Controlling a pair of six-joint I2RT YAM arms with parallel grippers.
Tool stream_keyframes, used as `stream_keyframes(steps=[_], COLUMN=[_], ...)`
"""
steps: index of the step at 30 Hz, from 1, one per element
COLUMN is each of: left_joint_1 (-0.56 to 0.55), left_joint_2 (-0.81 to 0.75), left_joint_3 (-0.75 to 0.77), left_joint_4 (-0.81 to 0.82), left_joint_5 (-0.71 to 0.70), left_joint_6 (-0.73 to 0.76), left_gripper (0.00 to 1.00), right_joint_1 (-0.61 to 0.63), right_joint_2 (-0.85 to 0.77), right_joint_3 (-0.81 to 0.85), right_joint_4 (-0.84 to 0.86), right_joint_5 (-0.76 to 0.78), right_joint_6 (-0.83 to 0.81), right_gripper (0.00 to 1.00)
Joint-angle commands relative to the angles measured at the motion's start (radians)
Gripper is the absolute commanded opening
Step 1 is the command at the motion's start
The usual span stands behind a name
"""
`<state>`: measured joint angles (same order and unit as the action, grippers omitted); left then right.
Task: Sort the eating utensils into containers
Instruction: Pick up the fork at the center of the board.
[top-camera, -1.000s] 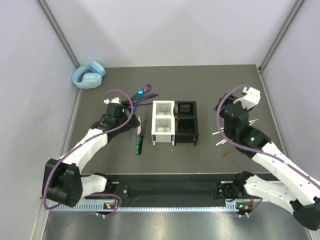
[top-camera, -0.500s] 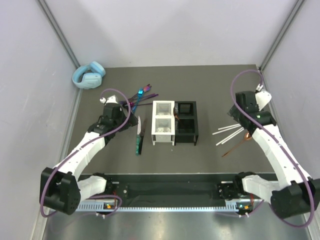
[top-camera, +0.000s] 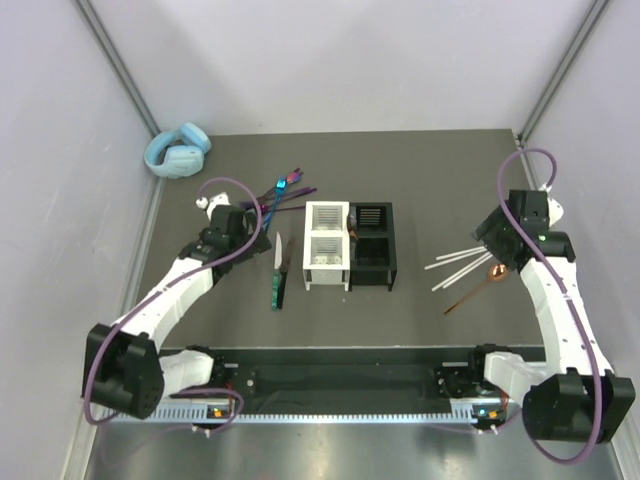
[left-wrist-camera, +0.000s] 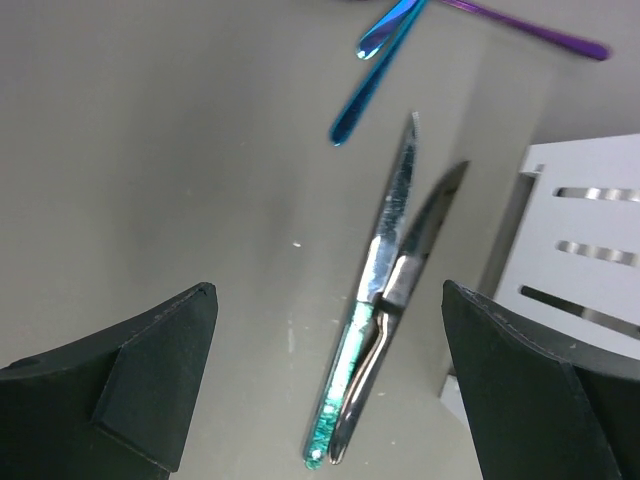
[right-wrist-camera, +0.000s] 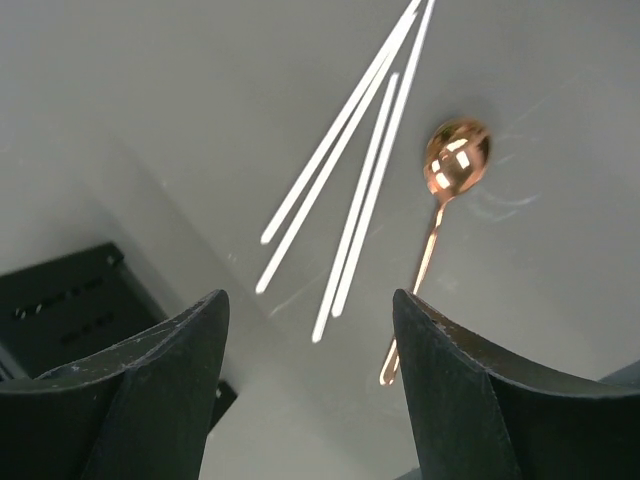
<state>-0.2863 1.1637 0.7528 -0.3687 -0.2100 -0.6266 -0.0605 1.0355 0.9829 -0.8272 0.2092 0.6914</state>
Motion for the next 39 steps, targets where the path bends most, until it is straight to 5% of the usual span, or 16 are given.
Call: stream_keyframes(steps=[1,6,9,15,19,29,39], left_joint_1=[0.007,0.007,0.007,0.009,0.006,0.006,0.006], left_joint_2=[0.082,0.163,0.160,0.442,0.661,0.866,0.939], left_joint_3=[0.092,0.213,0.204,0.414,0.595,0.896,0.933], left_joint_4=[-0.024,-0.102,0.014,-0.019,-0.107,-0.191,-0.179], left_joint_5=[-0.032,-0.121,-0.097,0.027,0.058,-0.083,-0.039], left_joint_6=[-0.001,-0.007,0.054,0.148,0.183,0.235,0.261], left_gripper=[0.99,0.99,0.99,0.98,0.94,0.77,0.70], right_joint_1=[-0.005,-0.004,-0.004,-0.005,-0.004,-0.005,-0.005], right_joint_2=[-0.020,-0.046,-0.084,-0.083,-0.034,-0.005,-0.002], right_joint_3=[-0.032,-0.039,-0.072,-0.124,-0.141,-0.159,-0.170], right_joint_4=[0.054,0.109,0.174,0.267,0.313,0.353,0.364], right_joint_5=[-0.113,-0.122,-0.159,-0.200,-0.278,-0.321,-0.321], right_joint_6=[-0.015,-0.076,-0.118,-0.148,-0.176,-0.187,-0.190], right_gripper=[0.67,0.66,0.66,0.66,0.66,0.66,0.66])
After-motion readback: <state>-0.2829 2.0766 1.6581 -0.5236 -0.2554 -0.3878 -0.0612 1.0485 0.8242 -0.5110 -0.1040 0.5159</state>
